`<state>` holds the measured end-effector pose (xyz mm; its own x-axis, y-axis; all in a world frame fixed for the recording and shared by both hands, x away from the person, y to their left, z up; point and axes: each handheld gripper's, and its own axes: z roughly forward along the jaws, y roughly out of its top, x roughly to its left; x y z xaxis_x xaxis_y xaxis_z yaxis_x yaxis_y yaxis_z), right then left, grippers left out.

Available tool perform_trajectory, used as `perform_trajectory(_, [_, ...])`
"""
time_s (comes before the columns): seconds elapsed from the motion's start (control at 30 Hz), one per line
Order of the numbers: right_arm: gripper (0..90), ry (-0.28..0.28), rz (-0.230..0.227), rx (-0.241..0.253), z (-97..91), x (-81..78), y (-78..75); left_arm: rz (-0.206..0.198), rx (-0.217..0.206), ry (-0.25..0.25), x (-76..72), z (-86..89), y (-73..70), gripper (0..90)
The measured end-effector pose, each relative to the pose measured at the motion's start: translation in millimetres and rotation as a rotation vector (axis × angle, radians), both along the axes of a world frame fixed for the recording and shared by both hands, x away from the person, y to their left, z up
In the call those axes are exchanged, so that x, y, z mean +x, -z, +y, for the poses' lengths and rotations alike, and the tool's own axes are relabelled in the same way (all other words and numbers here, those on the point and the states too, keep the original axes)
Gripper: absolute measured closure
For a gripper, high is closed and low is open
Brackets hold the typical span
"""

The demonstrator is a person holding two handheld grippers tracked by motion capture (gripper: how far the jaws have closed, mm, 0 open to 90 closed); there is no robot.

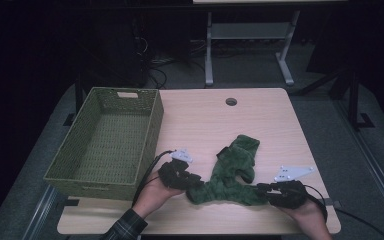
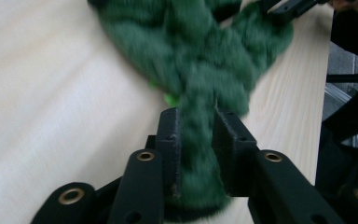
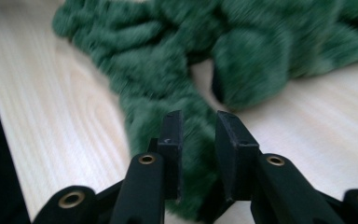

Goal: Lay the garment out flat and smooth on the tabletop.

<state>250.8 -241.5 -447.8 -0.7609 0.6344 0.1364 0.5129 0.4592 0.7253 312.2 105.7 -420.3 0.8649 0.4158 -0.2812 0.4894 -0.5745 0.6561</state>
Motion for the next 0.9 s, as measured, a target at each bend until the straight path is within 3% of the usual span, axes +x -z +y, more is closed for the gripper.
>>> perform_trajectory(0.23, [62.5,0.038,-0.011,-0.001,0.3,11.0,-3.3,-0.045,-0.01,0.008,36.5,-22.6,-11.0,58.8])
perform_trajectory(0.3, [60.1,0.049,-0.009,-0.008,0.4,12.1,-1.5,-0.065,-0.005,0.005,49.7,-31.4,-11.1,57.3])
perform_trajectory(0.57, [56.0,0.082,0.002,-0.006,-2.8,13.2,3.1,-0.089,0.017,0.019,80.0,-56.4,-4.4,56.2])
perform_trajectory(0.7, [55.3,0.08,0.008,-0.01,-1.2,14.0,5.3,-0.076,0.015,0.025,91.8,-64.7,0.2,55.3])
perform_trajectory(0.77, [55.1,0.078,0.01,-0.011,0.2,15.1,6.7,-0.063,-0.004,0.025,96.6,-69.0,2.2,55.3])
perform_trajectory(0.9, [54.1,0.083,0.02,-0.015,3.3,16.9,8.8,-0.04,-0.014,0.035,99.5,-78.9,7.8,54.5])
